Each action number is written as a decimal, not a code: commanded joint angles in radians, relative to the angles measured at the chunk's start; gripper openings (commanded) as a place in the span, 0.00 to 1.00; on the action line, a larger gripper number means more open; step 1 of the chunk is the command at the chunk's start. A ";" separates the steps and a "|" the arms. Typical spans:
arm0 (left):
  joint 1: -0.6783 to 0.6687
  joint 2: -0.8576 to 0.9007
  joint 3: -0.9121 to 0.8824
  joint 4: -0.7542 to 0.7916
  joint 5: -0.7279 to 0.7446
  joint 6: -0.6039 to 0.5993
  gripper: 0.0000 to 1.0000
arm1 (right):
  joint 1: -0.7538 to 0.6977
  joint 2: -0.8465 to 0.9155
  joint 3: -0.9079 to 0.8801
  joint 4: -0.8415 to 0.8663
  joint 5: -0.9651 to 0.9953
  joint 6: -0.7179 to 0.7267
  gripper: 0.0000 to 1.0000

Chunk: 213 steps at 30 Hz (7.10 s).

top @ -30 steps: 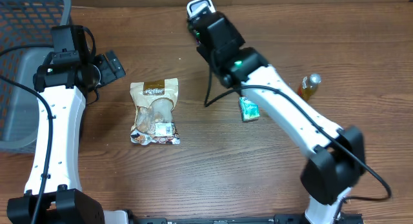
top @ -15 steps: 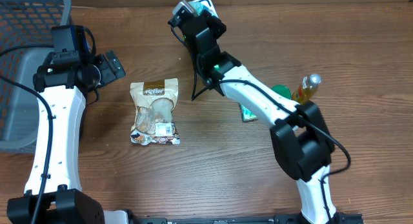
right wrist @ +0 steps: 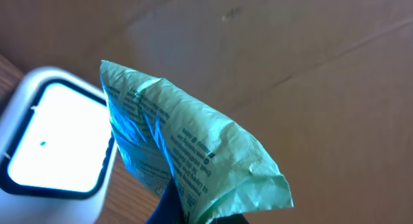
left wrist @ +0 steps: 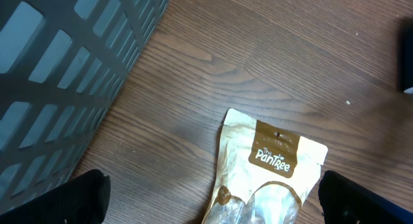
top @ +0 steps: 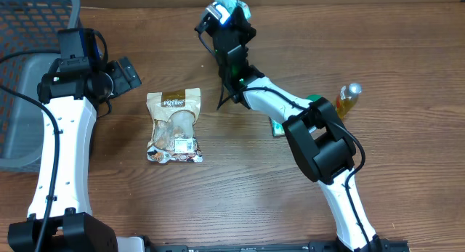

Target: Scan the item barcode

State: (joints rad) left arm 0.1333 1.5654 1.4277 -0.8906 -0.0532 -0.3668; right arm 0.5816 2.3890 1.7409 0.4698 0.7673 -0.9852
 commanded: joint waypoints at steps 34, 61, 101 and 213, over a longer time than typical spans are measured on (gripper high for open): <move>0.008 0.005 0.008 0.005 -0.006 0.003 0.99 | 0.014 -0.223 0.020 -0.379 -0.066 0.308 0.04; 0.008 0.005 0.008 0.005 -0.006 0.004 1.00 | -0.043 -0.394 0.020 -1.634 -0.763 1.356 0.04; 0.008 0.005 0.008 0.005 -0.006 0.003 0.99 | -0.005 -0.380 -0.195 -1.323 -0.919 1.543 0.51; 0.008 0.005 0.008 0.005 -0.006 0.003 1.00 | 0.301 -0.345 -0.313 -1.130 -1.120 1.568 0.41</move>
State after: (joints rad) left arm 0.1333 1.5654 1.4277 -0.8902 -0.0532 -0.3668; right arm 0.9161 2.0689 1.3998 -0.6548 -0.3111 0.5983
